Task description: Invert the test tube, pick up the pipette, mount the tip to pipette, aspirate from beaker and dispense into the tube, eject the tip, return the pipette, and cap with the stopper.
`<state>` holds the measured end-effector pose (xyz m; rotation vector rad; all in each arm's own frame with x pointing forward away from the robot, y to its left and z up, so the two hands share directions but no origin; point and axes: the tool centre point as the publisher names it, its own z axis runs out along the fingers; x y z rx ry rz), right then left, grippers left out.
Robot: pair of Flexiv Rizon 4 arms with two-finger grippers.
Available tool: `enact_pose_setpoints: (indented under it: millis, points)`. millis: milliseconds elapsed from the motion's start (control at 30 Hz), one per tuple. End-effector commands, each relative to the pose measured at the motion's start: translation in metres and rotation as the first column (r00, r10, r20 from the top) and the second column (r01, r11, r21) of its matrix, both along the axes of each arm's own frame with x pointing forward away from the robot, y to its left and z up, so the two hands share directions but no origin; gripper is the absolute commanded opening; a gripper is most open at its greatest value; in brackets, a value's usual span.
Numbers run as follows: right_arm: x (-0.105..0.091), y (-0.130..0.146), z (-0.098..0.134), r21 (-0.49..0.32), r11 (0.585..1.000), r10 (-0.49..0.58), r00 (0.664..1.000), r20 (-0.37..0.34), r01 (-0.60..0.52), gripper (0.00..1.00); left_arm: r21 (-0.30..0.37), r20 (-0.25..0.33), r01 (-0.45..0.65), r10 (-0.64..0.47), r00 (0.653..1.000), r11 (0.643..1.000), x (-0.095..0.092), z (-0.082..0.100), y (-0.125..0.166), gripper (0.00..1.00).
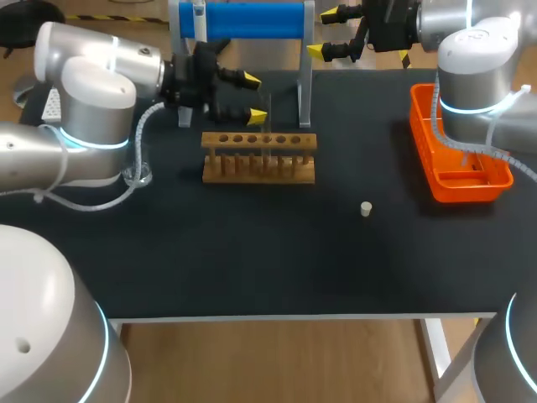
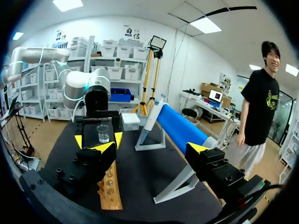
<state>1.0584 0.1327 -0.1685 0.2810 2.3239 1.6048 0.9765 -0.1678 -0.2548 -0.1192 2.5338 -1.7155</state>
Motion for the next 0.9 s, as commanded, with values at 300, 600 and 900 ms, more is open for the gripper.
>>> enact_pose_setpoints:
  millis: [300,600,900]
  points:
    - [0.001,-0.001,0.0,-0.001,1.0,0.002,1.0,-0.002,-0.002,1.0,0.042,-0.005,0.023,-0.023,1.0,0.999,0.013,-0.017,-0.015,1.0]
    - [0.001,-0.001,0.0,-0.001,1.0,0.002,1.0,-0.002,-0.002,1.0,0.088,0.01,0.027,-0.027,1.0,0.996,0.015,-0.021,-0.019,1.0]
    - [0.001,-0.001,0.0,-0.001,1.0,0.002,1.0,-0.002,-0.002,1.0,0.133,0.021,-0.014,0.012,1.0,0.991,0.015,-0.025,-0.019,1.0]
